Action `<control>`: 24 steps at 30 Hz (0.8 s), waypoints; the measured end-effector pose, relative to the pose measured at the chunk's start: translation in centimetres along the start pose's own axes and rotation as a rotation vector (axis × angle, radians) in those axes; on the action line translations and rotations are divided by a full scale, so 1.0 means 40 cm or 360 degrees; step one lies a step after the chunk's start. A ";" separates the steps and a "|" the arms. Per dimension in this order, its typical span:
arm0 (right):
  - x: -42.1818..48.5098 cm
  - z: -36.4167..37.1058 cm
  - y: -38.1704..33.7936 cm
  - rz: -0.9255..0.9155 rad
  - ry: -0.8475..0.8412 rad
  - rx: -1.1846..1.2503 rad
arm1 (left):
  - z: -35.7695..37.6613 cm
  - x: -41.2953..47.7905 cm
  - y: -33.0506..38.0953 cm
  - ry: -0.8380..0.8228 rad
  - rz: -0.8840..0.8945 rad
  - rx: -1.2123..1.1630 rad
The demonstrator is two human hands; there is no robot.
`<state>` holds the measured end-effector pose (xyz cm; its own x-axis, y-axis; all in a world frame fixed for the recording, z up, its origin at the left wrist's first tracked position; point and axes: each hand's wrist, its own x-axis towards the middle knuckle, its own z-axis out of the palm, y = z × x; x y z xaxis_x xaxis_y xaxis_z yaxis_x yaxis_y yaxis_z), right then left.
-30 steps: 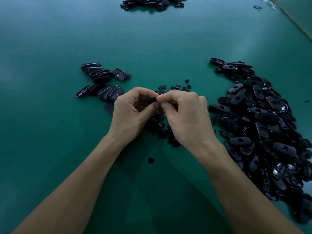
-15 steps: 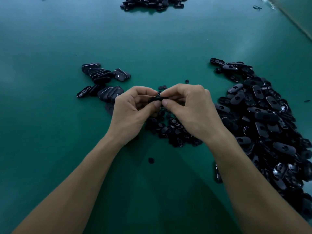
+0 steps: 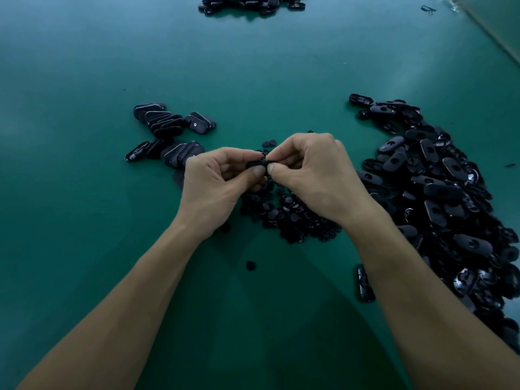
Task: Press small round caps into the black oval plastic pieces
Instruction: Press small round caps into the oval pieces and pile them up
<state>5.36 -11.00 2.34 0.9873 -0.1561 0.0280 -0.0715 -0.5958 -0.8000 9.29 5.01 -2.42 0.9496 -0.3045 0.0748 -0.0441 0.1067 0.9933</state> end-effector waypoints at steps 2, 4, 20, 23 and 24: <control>0.001 -0.001 0.001 0.0006 -0.0005 0.0040 | 0.000 -0.001 0.001 0.0035 0.0018 0.0004; 0.000 -0.004 0.004 -0.0001 -0.0028 0.0077 | -0.002 -0.002 0.002 0.0067 0.0045 0.0031; 0.020 -0.063 0.019 0.0085 0.0162 -0.0375 | -0.043 0.012 -0.003 0.0510 0.0446 0.0706; 0.026 -0.109 0.056 0.0252 0.0352 -0.0658 | -0.070 0.026 0.005 0.0604 0.0413 0.0788; 0.028 -0.121 0.069 0.0313 0.0386 -0.0730 | -0.073 0.029 0.008 0.0634 0.0400 0.0814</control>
<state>5.57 -16.63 3.06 0.8923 -0.4435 0.0849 -0.3589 -0.8106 -0.4628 11.29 7.47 -2.27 0.9286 0.0523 0.3673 -0.3254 -0.3607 0.8741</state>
